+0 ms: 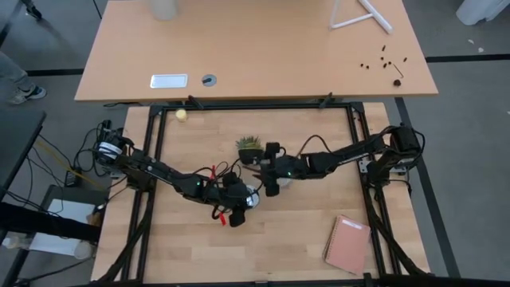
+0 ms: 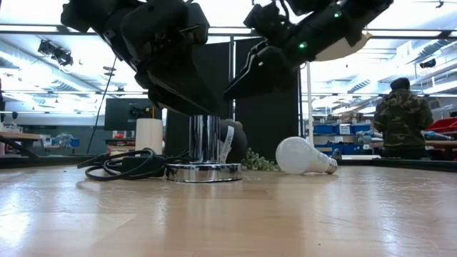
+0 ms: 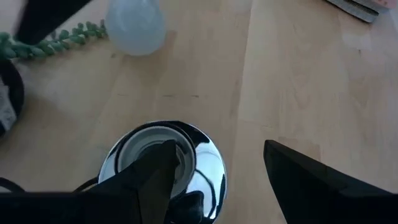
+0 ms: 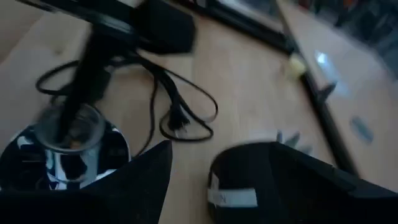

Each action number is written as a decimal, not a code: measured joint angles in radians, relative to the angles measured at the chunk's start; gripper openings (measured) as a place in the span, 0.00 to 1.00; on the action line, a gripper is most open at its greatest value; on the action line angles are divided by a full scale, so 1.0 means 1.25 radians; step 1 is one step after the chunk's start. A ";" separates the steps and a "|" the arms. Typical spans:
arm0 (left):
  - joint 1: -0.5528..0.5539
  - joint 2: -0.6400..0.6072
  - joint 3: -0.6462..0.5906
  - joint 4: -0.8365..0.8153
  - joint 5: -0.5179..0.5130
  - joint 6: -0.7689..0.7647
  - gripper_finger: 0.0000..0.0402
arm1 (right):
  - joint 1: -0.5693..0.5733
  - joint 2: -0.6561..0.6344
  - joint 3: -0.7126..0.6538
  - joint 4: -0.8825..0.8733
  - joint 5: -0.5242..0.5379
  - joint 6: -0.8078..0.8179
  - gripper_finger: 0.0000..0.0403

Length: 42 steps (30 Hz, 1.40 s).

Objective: Screw lightbulb
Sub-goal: Adjust the potted flower

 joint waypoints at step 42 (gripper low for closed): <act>-0.020 0.001 -0.002 0.011 -0.121 -0.057 0.62 | -0.077 0.147 0.164 -0.224 -0.145 -0.149 0.60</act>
